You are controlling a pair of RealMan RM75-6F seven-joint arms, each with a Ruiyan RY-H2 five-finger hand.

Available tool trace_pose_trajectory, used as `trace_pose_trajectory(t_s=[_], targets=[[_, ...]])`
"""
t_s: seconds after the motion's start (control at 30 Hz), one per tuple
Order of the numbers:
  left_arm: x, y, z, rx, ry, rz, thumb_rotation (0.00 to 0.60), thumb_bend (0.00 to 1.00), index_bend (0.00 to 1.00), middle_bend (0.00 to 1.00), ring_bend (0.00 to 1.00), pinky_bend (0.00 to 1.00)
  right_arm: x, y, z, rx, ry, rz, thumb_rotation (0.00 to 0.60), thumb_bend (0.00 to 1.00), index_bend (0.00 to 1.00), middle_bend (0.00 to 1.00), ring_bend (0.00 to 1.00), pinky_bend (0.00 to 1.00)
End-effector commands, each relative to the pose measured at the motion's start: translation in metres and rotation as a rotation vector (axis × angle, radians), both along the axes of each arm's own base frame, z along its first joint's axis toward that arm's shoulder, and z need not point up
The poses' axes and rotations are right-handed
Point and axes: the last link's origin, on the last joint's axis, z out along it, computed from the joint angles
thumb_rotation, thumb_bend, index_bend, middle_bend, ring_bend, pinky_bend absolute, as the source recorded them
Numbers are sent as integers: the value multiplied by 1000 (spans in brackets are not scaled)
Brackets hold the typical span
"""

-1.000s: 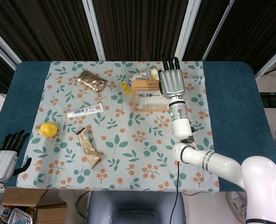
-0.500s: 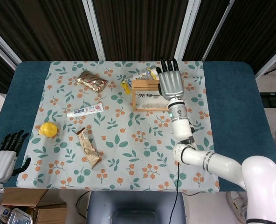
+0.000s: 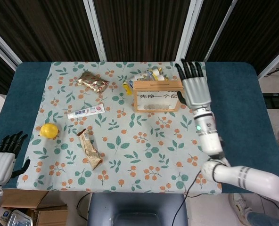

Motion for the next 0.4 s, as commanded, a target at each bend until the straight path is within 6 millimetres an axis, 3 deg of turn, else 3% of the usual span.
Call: trace_pose_trajectory(t_s=[0.03, 0.2, 0.3, 0.4], targets=[[3, 0, 1, 2, 2, -6, 600, 376, 0, 0, 0, 0, -97, 89, 37, 13, -13, -46, 600, 422, 0, 0, 0, 0], [9, 0, 0, 13, 9, -20, 600, 375, 0, 0, 0, 0, -183, 166, 30, 5, 14, -151, 600, 347, 0, 0, 0, 0], [10, 0, 1, 13, 21, -17, 600, 375, 0, 0, 0, 0, -217, 200, 16, 13, -18, -234, 600, 345, 0, 0, 0, 0], [10, 0, 2, 21, 29, -16, 600, 375, 0, 0, 0, 0, -235, 220, 5, -1, -31, -264, 600, 345, 0, 0, 0, 0]])
